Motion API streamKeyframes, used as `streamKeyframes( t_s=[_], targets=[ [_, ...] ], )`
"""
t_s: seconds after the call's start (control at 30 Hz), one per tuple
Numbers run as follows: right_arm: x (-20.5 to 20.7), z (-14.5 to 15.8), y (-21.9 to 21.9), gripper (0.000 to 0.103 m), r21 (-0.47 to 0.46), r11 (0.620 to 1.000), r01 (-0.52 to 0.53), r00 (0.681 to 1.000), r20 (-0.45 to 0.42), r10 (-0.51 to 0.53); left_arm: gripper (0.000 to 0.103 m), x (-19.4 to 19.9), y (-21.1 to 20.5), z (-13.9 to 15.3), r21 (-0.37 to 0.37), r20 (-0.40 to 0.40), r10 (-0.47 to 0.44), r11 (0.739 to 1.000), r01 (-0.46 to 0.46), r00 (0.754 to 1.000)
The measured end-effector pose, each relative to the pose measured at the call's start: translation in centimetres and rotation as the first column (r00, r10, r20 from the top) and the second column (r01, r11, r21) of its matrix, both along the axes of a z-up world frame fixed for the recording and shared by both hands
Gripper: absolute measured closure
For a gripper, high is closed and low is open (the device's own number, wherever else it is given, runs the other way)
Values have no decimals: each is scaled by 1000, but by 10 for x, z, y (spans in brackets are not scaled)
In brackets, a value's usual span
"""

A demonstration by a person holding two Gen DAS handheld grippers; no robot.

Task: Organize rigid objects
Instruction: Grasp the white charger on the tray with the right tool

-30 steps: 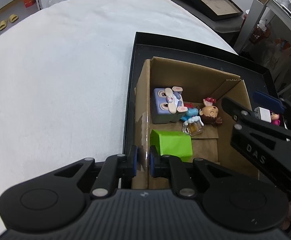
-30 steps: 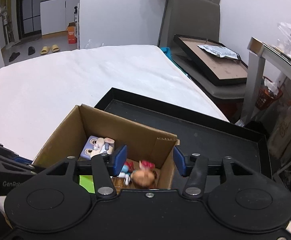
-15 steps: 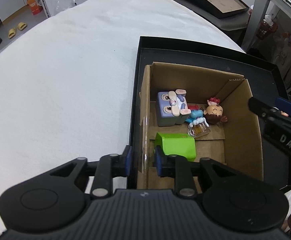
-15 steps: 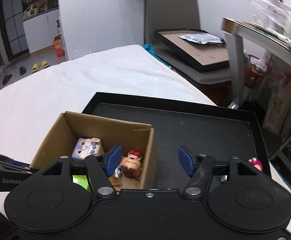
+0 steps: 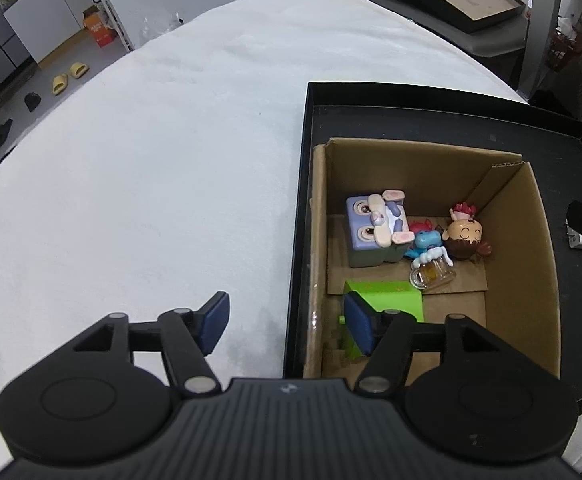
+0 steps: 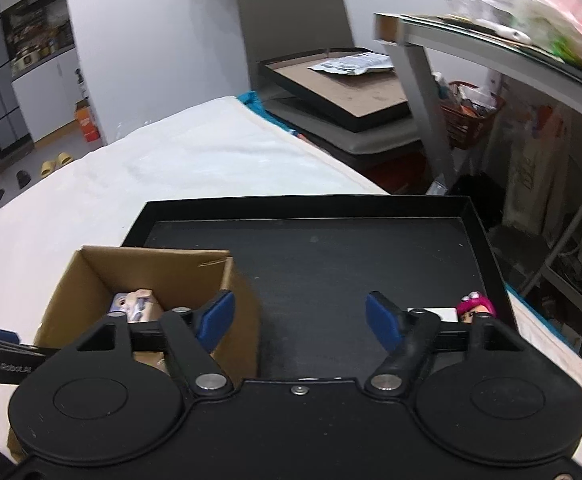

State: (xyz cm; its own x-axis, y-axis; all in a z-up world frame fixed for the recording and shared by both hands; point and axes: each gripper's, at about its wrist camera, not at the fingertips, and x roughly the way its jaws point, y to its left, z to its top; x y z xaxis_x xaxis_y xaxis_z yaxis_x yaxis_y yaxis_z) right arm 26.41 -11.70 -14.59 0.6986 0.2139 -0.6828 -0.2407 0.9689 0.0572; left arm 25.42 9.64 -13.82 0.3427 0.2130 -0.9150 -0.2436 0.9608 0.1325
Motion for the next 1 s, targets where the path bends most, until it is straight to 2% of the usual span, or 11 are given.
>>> streamKeyframes(
  t_s=[0.1, 0.27, 0.4, 0.53, 0.77, 0.9, 1.0],
  targets=[
    [2, -5, -7, 26, -4, 1000, 21, 1000, -5, -21, 33, 2, -7, 2, 24, 5, -5, 1000, 5, 1000],
    [4, -11, -20, 19, -14, 998, 62, 998, 4, -62, 31, 7, -16, 0, 55, -1, 1, 998, -1, 1000],
    [6, -18, -29, 8, -34, 995, 95, 996, 6, -95, 31, 9, -19, -2, 81, -13, 22, 996, -21, 1000],
    [10, -23, -39, 5, -53, 990, 129, 992, 1, -129, 31, 12, -24, -3, 112, -23, 28, 993, -25, 999],
    [19, -42, -53, 5, -11, 989, 149, 987, -59, -149, 31, 22, -34, -3, 150, -29, 49, 988, -44, 998],
    [22, -47, -55, 5, -29, 989, 145, 988, -56, -147, 30, 27, -40, -6, 178, -44, 51, 983, -43, 998],
    [27, -53, -61, 5, -6, 988, 152, 985, -79, -152, 30, 30, -43, -10, 197, -62, 51, 980, -38, 997]
  ],
)
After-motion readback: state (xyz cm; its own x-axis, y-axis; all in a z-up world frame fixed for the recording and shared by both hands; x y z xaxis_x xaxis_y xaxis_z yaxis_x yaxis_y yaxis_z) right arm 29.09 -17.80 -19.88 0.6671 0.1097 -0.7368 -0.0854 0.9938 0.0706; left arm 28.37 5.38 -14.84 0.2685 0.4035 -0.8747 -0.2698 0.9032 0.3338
